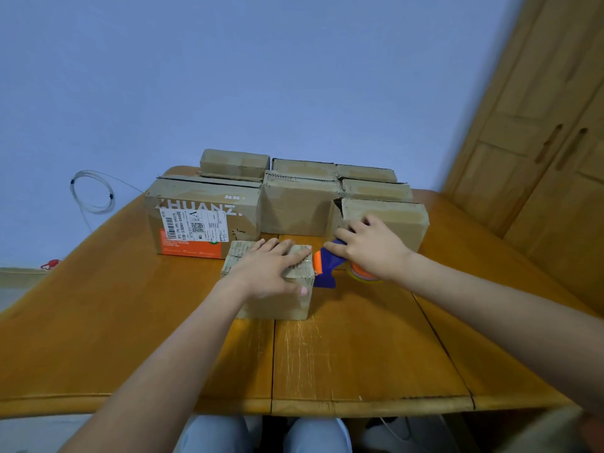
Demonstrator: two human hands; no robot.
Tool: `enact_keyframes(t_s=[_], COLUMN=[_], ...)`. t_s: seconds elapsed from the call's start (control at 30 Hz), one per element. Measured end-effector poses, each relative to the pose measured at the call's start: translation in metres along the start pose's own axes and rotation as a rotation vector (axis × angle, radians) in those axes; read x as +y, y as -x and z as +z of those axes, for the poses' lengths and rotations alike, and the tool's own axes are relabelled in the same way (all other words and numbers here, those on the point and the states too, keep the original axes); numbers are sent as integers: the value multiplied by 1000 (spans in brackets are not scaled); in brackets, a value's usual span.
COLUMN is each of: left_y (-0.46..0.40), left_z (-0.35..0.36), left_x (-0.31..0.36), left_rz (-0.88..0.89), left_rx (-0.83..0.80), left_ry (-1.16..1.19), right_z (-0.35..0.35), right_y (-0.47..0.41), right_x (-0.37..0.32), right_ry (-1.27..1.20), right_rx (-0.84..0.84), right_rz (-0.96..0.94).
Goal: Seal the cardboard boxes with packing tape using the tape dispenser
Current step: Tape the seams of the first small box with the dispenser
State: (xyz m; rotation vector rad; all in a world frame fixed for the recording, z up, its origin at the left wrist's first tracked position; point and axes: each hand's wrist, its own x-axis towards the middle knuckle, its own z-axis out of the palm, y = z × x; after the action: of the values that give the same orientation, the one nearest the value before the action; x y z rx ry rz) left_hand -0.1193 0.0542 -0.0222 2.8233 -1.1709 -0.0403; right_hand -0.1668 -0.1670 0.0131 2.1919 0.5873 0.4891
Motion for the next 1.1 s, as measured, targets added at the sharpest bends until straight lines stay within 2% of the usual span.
enact_keyframes(t_s=[0.1,0.2,0.3,0.5,0.83,0.93,1.1], left_y=[1,0,-1,0,2,4,4], left_z=[1,1,0,-4,-7,-4,-3], left_x=[0,1,1,5,6,6,6], left_rz=[-9,-16,-20,-36,-32,-35,-30], left_rx=[-1,-6,-23,-47,-30,-32,-28], left_ry=[6,5,6,6,11,15,11], right_z=[-10,-23,-32,-43,-38,-33,-22], right_y=[-4,-9,-14,-13,5,12,11], right_x=[-1,-1,-1,3,-8,-17,-28], right_ry=[35,132,133,159,110,5,-141], right_rx=[-108,-113,-227,-235,-253,-330,-333], right_rz=[-41,-61,-96,-123,-14,81,179])
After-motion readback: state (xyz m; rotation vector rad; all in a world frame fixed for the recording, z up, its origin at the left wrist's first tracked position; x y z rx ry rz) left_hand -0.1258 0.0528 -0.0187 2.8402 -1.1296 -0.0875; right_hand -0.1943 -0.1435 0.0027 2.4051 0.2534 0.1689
